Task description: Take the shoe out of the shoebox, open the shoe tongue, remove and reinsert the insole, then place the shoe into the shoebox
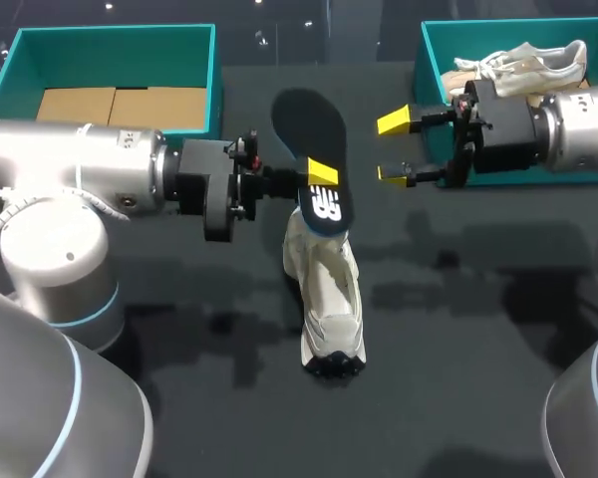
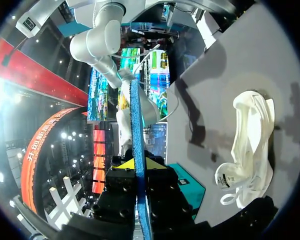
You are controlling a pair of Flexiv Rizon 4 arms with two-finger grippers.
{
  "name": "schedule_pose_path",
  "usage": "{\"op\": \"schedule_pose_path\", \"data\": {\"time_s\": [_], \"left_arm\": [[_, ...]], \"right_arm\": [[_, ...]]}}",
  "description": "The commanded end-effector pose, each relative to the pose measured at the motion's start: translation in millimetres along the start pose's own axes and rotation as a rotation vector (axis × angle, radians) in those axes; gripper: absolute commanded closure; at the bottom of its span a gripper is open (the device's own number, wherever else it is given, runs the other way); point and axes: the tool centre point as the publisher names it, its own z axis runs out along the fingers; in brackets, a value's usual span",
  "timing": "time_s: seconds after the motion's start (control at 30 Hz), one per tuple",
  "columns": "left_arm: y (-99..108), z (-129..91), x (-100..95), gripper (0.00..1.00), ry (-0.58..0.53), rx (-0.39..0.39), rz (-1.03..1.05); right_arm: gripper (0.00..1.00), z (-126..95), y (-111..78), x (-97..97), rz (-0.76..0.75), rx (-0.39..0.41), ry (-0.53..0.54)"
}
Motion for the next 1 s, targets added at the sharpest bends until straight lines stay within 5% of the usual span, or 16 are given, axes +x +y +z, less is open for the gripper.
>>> {"op": "schedule_pose_path", "data": {"time_s": [0.03,0.37,0.43,0.6,0.77,1.0], "left_arm": [[4.7,12.5,4.7,1.00,-0.009,0.001,0.002],[9.9,24.8,12.1,1.00,-0.002,0.022,-0.015],[10.8,26.3,13.6,1.00,-0.001,0.028,-0.014],[14.1,29.1,17.4,1.00,0.004,0.036,-0.010],[16.6,31.2,19.6,1.00,0.012,0.035,0.003],[19.0,35.4,23.2,1.00,0.015,0.036,0.012]], "right_arm": [[0.00,14.8,15.8,-7.4,0.008,0.049,-0.017],[0.00,28.9,15.4,-17.5,-0.023,0.093,-0.002],[0.13,30.6,13.9,-18.6,-0.028,0.094,0.005],[0.13,35.0,9.6,-21.5,-0.032,0.101,0.017],[0.45,37.3,5.2,-22.0,-0.032,0.102,0.026],[0.57,38.4,3.1,-22.7,-0.025,0.098,0.033]]}}
